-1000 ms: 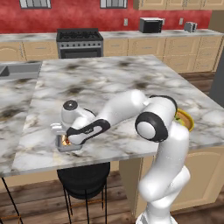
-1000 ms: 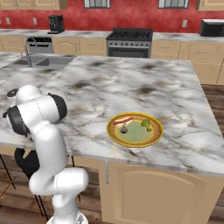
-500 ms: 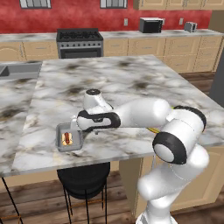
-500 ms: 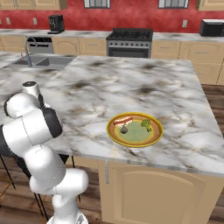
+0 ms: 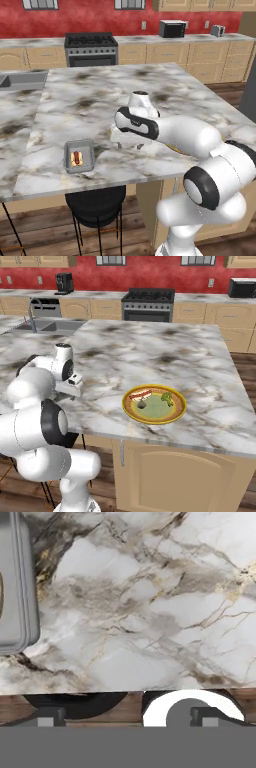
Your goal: Place one cooked food and one vegetable from the large plate to each tupperware container.
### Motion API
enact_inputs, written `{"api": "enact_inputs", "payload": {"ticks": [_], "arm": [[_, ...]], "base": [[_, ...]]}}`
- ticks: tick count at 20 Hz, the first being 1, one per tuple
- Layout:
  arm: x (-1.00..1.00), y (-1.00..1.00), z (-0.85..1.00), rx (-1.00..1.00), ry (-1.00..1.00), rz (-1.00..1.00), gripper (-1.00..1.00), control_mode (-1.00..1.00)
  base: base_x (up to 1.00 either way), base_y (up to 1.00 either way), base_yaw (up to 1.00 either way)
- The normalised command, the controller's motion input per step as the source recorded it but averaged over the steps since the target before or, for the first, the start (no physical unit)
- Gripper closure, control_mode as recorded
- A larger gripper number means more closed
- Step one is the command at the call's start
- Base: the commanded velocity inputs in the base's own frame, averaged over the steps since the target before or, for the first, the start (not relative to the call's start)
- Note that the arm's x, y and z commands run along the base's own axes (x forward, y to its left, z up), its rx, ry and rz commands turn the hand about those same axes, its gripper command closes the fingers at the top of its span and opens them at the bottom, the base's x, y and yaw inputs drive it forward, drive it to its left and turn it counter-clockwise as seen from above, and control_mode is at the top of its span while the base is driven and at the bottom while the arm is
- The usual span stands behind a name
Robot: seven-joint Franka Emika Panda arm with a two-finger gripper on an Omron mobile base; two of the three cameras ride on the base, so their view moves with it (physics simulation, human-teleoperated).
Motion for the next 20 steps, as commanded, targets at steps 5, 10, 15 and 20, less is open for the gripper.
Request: {"api": "enact_inputs", "payload": {"ticks": [5,10,15,20], "arm": [[-0.11,-1.00,0.00,0.00,0.17,0.01,-1.00,-1.00],[-0.17,-1.00,0.00,-0.02,0.01,0.07,-1.00,-1.00],[-0.04,-0.92,0.00,-0.02,-0.06,0.04,-1.00,-1.00],[0.01,-0.61,0.00,-0.06,-0.10,-0.04,-1.00,-1.00]], "base": [[0.00,0.00,0.00],[0.00,0.00,0.00],[0.00,0.00,0.00],[0.00,0.00,0.00]]}}
